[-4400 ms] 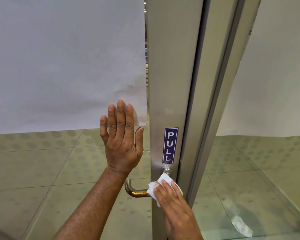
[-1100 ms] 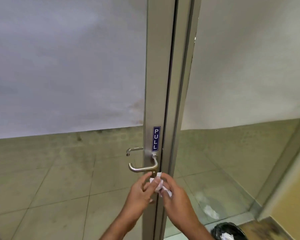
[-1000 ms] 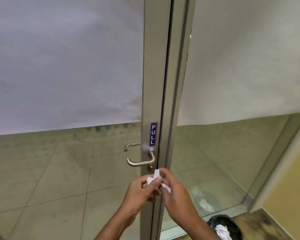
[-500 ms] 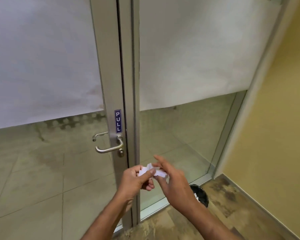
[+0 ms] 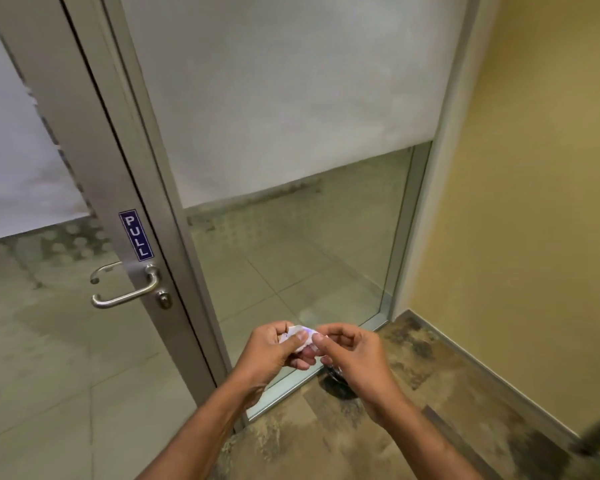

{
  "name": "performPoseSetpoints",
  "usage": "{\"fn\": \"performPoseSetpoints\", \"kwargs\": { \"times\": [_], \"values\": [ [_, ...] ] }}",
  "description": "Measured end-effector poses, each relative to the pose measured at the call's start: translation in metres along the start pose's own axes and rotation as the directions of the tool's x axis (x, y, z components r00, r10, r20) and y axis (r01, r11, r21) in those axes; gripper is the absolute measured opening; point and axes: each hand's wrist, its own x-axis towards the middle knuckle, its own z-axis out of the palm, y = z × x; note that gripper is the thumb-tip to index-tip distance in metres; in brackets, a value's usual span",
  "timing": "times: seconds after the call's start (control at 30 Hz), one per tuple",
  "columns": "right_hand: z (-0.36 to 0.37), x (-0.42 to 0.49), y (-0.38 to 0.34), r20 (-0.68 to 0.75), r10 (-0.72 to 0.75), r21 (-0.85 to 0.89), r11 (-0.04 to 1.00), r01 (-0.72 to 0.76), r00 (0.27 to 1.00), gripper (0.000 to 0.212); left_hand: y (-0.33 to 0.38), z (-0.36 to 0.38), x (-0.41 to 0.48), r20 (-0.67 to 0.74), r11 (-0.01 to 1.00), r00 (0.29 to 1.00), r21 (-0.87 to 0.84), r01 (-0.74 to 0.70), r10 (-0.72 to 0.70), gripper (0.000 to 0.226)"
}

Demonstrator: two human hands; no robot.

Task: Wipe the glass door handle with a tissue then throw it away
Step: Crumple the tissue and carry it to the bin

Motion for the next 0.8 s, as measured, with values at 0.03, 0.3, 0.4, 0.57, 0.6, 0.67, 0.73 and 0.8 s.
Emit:
{"fn": "performPoseSetpoints", "kwargs": {
  "times": [0.03,0.3,0.4,0.57,0.6,0.67,0.73,0.8],
  "values": [
    [-0.010,0.002,0.005,-0.045,0.004,-0.007,1.000,-0.004,0.999,0.004,-0.004,0.011,0.005,0.008,1.000,1.000,-0.001,0.010,-0.010,0.023],
    [-0.069,0.016,0.046,-0.223,0.097,-0.010,0.995,-0.101,0.970,0.008,-0.043,0.063,0.038,0.118,0.995,0.988,0.021,0.096,-0.097,0.020],
    [-0.079,0.022,0.056,-0.261,0.118,0.006,0.993,-0.121,0.958,0.010,-0.054,0.068,0.054,0.184,0.990,0.973,0.042,0.133,-0.139,0.021],
    [-0.087,0.034,0.073,-0.365,0.169,0.061,0.986,-0.157,0.915,0.007,-0.073,0.073,0.085,0.253,0.982,0.949,0.067,0.177,-0.188,0.021],
    [-0.088,0.039,0.077,-0.391,0.170,0.061,0.985,-0.159,0.904,0.008,-0.077,0.074,0.093,0.250,0.982,0.950,0.070,0.176,-0.188,0.020],
    [-0.090,0.051,0.088,-0.445,0.166,0.053,0.986,-0.160,0.880,0.011,-0.085,0.077,0.110,0.221,0.981,0.957,0.082,0.174,-0.189,0.018],
    [-0.093,0.065,0.101,-0.485,0.178,0.062,0.984,-0.169,0.856,0.013,-0.096,0.080,0.128,0.178,0.977,0.963,0.099,0.189,-0.204,0.014],
    [-0.099,0.080,0.117,-0.512,0.201,0.079,0.979,-0.187,0.835,0.016,-0.109,0.084,0.146,0.125,0.970,0.965,0.108,0.217,-0.229,0.010]
  ]
}}
